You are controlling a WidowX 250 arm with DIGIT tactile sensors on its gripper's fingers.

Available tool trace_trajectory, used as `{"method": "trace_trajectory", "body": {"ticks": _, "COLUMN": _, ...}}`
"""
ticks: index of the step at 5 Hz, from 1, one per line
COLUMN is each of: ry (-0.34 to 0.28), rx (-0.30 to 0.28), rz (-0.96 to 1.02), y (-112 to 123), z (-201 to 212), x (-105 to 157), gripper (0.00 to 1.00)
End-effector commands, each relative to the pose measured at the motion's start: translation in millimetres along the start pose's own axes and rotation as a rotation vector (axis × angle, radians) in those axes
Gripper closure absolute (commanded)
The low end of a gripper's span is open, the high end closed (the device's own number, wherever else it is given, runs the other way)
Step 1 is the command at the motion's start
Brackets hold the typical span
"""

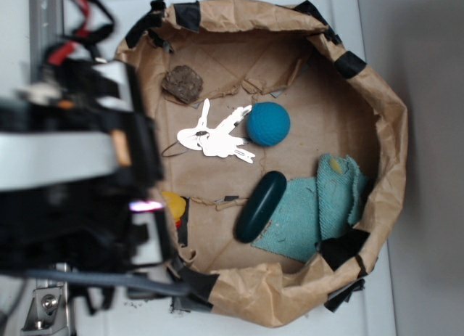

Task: Grab the blue cloth.

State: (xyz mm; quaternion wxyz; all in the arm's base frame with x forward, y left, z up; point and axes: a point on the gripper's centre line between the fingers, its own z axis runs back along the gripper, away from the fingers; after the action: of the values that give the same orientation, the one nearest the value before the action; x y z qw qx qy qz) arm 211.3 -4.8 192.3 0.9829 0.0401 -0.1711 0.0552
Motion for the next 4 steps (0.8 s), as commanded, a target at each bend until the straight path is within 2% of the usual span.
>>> {"method": "trace_trajectory", "body": {"ticks": 1, "ry": 0.037, "rx": -0.052, "rz": -0.134, "y": -17.8, "z": -94.4, "x": 50.1, "gripper": 0.00}}
{"method": "trace_trajectory", "body": {"ticks": 2, "ry": 0.057, "rx": -0.031, "rz": -0.188, "y": -20.2, "z": -131.4, "x": 56.7, "gripper": 0.00}}
{"method": "trace_trajectory", "body": {"ticks": 4, "ry": 0.013, "rx": -0.093, "rz": -0.285, "y": -41.2, "z": -171.4, "x": 55.9, "gripper": 0.00}}
